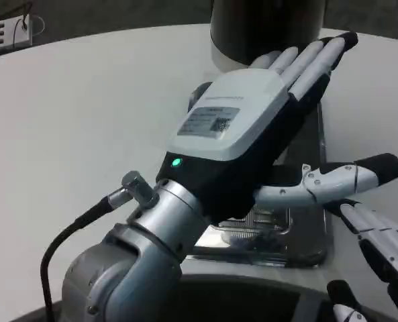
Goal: Grasp the cup under the faucet to collect the drink, then remove the cup.
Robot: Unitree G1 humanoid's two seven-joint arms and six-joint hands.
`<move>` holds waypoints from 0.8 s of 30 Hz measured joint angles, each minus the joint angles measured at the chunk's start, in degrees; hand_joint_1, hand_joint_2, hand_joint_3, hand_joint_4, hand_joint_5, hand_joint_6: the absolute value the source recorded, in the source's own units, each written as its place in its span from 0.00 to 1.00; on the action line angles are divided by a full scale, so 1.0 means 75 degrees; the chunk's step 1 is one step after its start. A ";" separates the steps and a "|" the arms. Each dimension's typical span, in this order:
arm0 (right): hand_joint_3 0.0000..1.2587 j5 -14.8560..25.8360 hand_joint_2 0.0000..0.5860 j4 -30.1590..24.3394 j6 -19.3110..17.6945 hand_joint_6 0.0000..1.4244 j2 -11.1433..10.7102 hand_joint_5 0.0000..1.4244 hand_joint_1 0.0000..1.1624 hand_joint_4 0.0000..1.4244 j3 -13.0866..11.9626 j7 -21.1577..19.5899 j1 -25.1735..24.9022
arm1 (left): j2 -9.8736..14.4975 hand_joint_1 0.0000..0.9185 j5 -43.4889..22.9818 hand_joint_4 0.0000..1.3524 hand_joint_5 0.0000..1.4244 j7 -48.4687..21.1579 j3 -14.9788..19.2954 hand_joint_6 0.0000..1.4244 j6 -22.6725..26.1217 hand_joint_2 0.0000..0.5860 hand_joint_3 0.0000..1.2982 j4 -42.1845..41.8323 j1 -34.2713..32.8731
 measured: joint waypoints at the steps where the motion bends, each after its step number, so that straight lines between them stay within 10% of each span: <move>1: 0.06 0.0053 0.78 0.0016 0.0046 0.15 0.0000 0.09 0.18 0.06 0.0014 0.0035 -0.0050 | 0.0009 0.00 0.0001 0.00 0.02 0.0000 0.0004 0.00 -0.0002 0.25 0.00 0.0000 0.0000; 24: 0.03 0.0983 0.57 0.0883 0.1354 0.14 0.0189 0.08 0.32 0.05 0.0755 0.0589 -0.1624 | 0.0154 0.00 -0.0003 0.00 0.02 0.0000 0.0129 0.00 -0.0051 0.25 0.00 -0.0120 0.0045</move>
